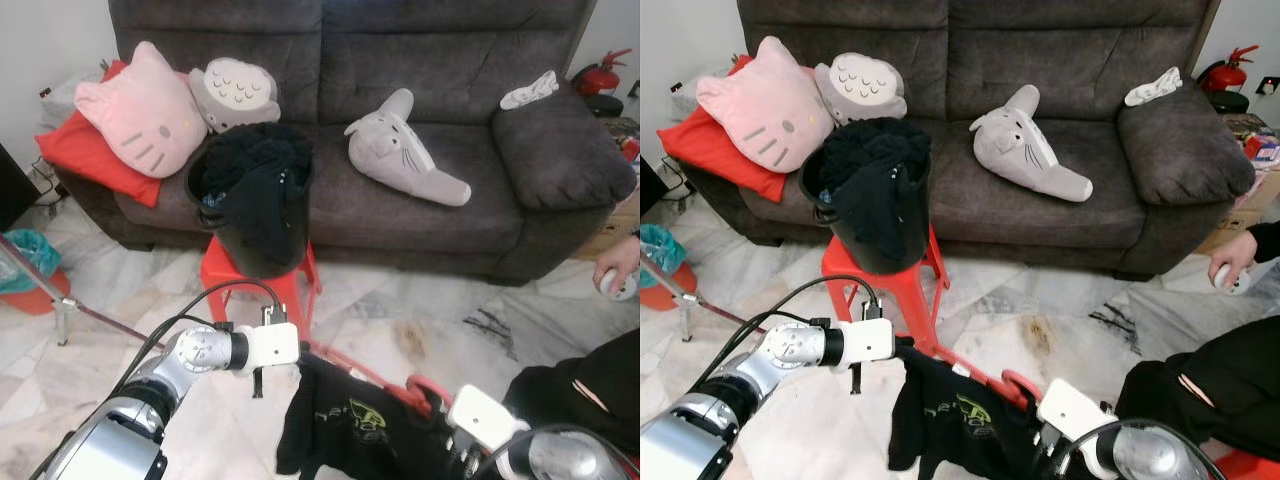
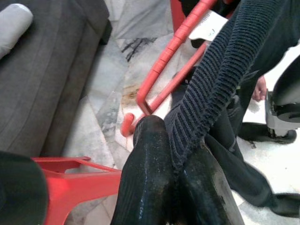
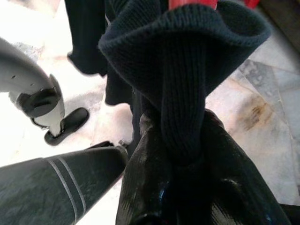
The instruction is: Hang hanger
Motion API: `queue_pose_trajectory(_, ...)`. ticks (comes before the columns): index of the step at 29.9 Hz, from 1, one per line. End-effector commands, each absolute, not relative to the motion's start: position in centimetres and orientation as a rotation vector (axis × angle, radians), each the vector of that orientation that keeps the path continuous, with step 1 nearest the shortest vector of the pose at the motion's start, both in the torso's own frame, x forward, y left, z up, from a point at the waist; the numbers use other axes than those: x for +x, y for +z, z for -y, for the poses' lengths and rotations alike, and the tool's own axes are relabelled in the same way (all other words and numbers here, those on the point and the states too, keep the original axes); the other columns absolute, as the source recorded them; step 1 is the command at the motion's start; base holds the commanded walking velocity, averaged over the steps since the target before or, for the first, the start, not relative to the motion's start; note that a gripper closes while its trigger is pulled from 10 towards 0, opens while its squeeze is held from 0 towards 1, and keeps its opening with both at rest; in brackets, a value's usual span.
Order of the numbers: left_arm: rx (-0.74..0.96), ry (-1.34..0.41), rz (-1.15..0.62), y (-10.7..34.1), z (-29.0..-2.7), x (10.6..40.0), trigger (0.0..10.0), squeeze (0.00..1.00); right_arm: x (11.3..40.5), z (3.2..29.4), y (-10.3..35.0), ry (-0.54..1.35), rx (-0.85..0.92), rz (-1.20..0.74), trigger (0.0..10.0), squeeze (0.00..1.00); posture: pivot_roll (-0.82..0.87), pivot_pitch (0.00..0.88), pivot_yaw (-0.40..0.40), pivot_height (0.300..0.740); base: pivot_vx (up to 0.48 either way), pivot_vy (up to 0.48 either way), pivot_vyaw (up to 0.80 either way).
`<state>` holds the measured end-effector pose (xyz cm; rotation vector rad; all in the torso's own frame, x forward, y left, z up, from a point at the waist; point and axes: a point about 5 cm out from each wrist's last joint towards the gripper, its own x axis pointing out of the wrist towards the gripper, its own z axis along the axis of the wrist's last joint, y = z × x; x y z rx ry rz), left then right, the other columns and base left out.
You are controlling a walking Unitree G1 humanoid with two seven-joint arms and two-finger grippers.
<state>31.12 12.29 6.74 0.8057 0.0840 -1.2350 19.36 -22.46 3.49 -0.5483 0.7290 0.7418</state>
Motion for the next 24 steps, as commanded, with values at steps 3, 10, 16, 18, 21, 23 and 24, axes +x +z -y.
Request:
queue_pose_trajectory(3, 0.776, -1.105, -0.081, 7.8, -14.1, 32.3, 10.0, 0.00, 18.2, 24.1, 2.8, 0.696, -0.518, -0.822, 10.0, 0.00, -0.05, 0.034, 0.065, 0.740, 0.000, 0.000, 0.00)
queue_pose_trajectory(10, 0.784, -1.102, -0.081, 7.8, -14.0, 32.3, 10.0, 0.00, 17.2, 23.2, 2.1, 0.741, -0.489, -0.823, 10.0, 0.00, -0.05, 0.045, 0.070, 0.740, 0.000, 0.000, 0.00)
queue_pose_trajectory(16, 0.754, -1.101, -0.076, 8.0, -13.7, 32.4, 10.0, 0.00, 17.3, 22.9, 2.3, 0.757, -0.485, -0.816, 10.0, 0.00, -0.05, 0.049, 0.071, 0.740, 0.000, 0.000, 0.00)
queue_pose_trajectory(18, 0.754, -1.102, -0.076, 8.0, -13.7, 32.5, 10.0, 0.00, 17.4, 22.9, 2.3, 0.759, -0.484, -0.815, 10.0, 0.00, -0.05, 0.051, 0.070, 0.740, 0.000, 0.000, 0.00)
queue_pose_trajectory(21, 0.753, -1.103, -0.077, 8.0, -13.8, 32.5, 10.0, 0.00, 17.4, 22.8, 2.3, 0.770, -0.489, -0.813, 10.0, 0.00, -0.05, 0.053, 0.070, 0.740, 0.000, 0.000, 0.00)
queue_pose_trajectory(23, 0.754, -1.104, -0.079, 8.0, -13.8, 32.5, 10.0, 0.00, 17.5, 22.8, 2.3, 0.774, -0.488, -0.811, 10.0, 0.00, -0.05, 0.053, 0.070, 0.740, 0.000, 0.000, 0.00)
queue_pose_trajectory(24, 0.754, -1.103, -0.078, 8.1, -13.8, 32.5, 10.0, 0.00, 17.5, 22.8, 2.3, 0.774, -0.489, -0.811, 10.0, 0.00, -0.05, 0.054, 0.071, 0.740, 0.000, 0.000, 0.00)
